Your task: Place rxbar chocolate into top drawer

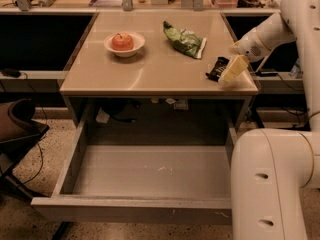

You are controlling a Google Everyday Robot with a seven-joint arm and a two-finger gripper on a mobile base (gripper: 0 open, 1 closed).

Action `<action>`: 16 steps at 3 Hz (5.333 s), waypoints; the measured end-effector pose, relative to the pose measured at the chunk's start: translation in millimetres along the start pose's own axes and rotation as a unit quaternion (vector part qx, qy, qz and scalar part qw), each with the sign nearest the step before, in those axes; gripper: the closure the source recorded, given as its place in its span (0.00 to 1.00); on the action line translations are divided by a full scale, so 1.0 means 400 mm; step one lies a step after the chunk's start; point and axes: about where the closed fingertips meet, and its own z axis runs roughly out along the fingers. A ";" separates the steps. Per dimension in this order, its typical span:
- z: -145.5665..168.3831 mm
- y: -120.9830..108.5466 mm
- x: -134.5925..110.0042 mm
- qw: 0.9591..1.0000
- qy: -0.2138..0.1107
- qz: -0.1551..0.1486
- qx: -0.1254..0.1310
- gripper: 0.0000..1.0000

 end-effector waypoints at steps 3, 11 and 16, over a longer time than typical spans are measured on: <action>0.002 0.002 0.001 1.000 0.001 0.000 -0.002 0.42; -0.589 0.175 -0.200 0.990 -0.017 -0.008 0.140 1.00; -0.618 0.467 -0.124 0.989 -0.058 0.134 -0.012 1.00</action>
Offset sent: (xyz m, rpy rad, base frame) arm -0.0007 0.0004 -0.0011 -0.0003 0.0044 0.0022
